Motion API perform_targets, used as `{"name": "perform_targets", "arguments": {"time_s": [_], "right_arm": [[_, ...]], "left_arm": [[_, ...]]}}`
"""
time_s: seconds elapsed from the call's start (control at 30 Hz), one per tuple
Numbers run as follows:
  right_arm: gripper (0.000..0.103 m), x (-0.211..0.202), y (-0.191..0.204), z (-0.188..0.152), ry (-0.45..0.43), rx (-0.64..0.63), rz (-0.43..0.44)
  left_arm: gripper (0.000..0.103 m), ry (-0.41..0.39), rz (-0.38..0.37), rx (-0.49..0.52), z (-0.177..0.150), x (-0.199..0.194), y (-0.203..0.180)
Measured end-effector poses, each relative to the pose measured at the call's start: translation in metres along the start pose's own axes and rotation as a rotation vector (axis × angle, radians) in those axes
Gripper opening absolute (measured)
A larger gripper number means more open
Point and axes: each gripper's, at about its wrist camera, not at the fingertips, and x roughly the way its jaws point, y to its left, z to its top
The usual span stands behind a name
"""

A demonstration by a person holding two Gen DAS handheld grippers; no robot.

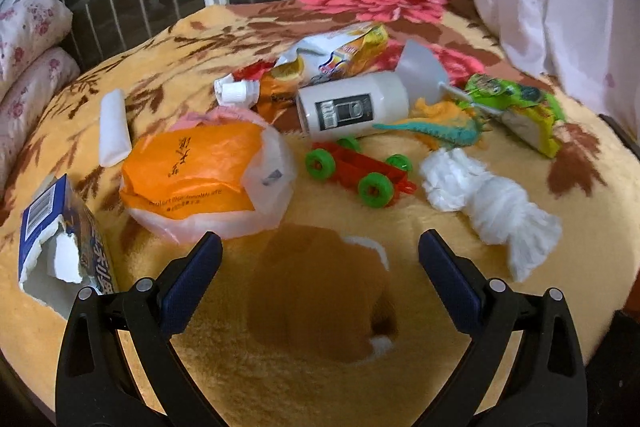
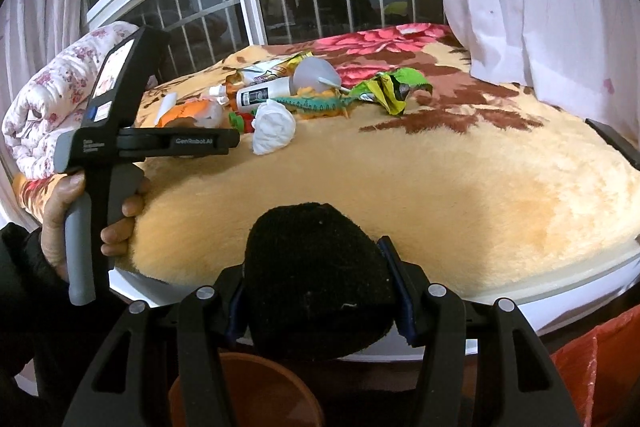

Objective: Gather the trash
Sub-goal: 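Grasp the brown plush toy with the left tool while the right tool holds the black object, then drop the black object into the orange bucket with the right tool while the left tool carries the brown toy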

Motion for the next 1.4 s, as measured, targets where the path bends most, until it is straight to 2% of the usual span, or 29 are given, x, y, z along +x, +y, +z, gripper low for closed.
{"name": "perform_targets", "arguments": {"time_s": [0.2,0.3,0.37,0.43,0.53,0.63,0.83,1.07,1.23,1.4], "right_arm": [[0.056,0.001,0.001,-0.001,-0.012,-0.005,-0.002],[0.056,0.001,0.0,-0.001,-0.011,-0.005,-0.004],[0.056,0.001,0.0,-0.002,-0.009,-0.005,-0.008],[0.056,-0.001,0.0,-0.003,-0.006,-0.006,-0.014],[0.056,-0.002,0.001,-0.003,0.004,-0.007,-0.016],[0.056,-0.006,0.003,-0.005,0.007,-0.007,-0.023],[0.056,-0.012,0.007,-0.007,0.007,-0.006,-0.045],[0.056,-0.022,0.02,-0.009,0.003,-0.032,-0.061],[0.056,-0.03,0.035,-0.011,0.007,-0.081,-0.055],[0.056,-0.031,0.05,-0.023,0.053,-0.128,-0.018]], "left_arm": [[0.093,0.009,0.019,-0.03,0.0,0.009,0.002],[0.084,-0.003,0.027,-0.016,-0.001,0.008,-0.002],[0.073,-0.015,0.027,-0.003,-0.003,0.005,-0.004],[0.056,-0.025,0.012,0.016,-0.005,0.001,-0.009],[0.042,-0.037,0.013,0.039,-0.009,-0.004,-0.016],[0.036,-0.042,0.015,0.043,-0.01,-0.009,-0.02],[0.032,-0.049,-0.02,0.01,-0.017,-0.021,-0.011],[0.03,-0.064,-0.099,-0.012,-0.033,-0.046,0.003],[0.03,-0.06,-0.142,0.005,-0.058,-0.077,0.014],[0.03,-0.031,-0.16,0.031,-0.093,-0.103,0.021]]}}
